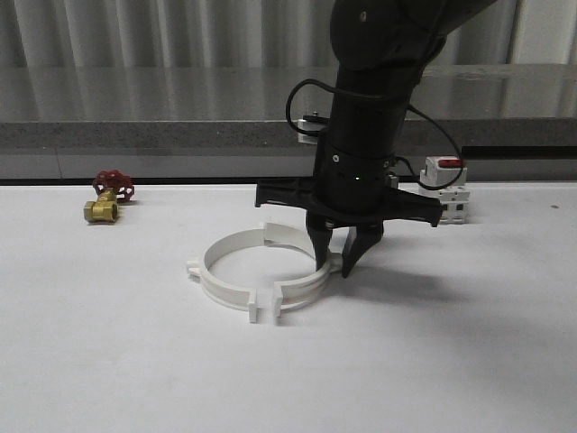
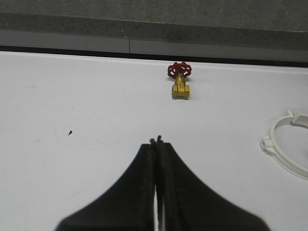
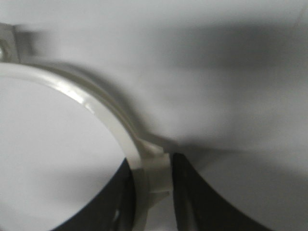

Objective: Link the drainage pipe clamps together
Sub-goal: 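Carry it to the placed half and lower it to close the ring, then open the right gripper and lift it away from the ring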

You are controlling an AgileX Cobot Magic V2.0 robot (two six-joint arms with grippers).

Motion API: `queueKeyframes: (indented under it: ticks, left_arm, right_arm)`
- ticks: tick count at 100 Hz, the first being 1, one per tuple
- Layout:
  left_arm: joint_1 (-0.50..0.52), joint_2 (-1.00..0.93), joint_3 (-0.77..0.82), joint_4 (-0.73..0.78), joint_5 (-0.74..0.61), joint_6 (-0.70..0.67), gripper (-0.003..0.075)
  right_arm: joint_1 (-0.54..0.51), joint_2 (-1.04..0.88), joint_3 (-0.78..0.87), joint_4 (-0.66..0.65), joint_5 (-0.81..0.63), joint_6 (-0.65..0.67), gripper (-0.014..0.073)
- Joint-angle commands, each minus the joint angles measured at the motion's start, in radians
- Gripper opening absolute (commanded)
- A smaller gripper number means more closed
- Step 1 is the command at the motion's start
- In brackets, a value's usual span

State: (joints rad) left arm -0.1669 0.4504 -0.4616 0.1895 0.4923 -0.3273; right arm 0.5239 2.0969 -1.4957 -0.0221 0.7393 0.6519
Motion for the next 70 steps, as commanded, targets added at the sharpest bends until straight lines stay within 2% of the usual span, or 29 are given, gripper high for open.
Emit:
queueKeyframes:
  ticks: [1,12,34,41,48,70]
  left_arm:
    - [0.004,0.006,-0.028,0.000,-0.069,-0.001,-0.0020]
    - [0.004,0.006,-0.028,0.000,-0.069,-0.001,-0.0020]
    - [0.004,0.006,-0.028,0.000,-0.069,-0.001,-0.0020]
    - [0.004,0.006,-0.028,0.000,-0.069,-0.001,-0.0020]
    - [0.004,0.006,-0.028,0.000,-0.069,-0.001,-0.0020]
    - [0.004,0.006,-0.028,0.000,-0.069,-0.001,-0.0020]
  right_arm:
    - [0.002,-0.044,-0.027,-0.007,0.004,0.004,0.0061]
    - [0.002,-0.044,-0.027,-0.007,0.004,0.005,0.0141]
    - [0.002,-0.044,-0.027,0.009,-0.005,0.005,0.0386]
    - [0.002,-0.044,-0.027,0.016,-0.012,0.005,0.0440]
    - [0.002,-0.045,-0.027,0.016,-0.015,0.005,0.0463]
    - [-0.001,-0.097,-0.028,-0.026,-0.003,-0.008,0.0461]
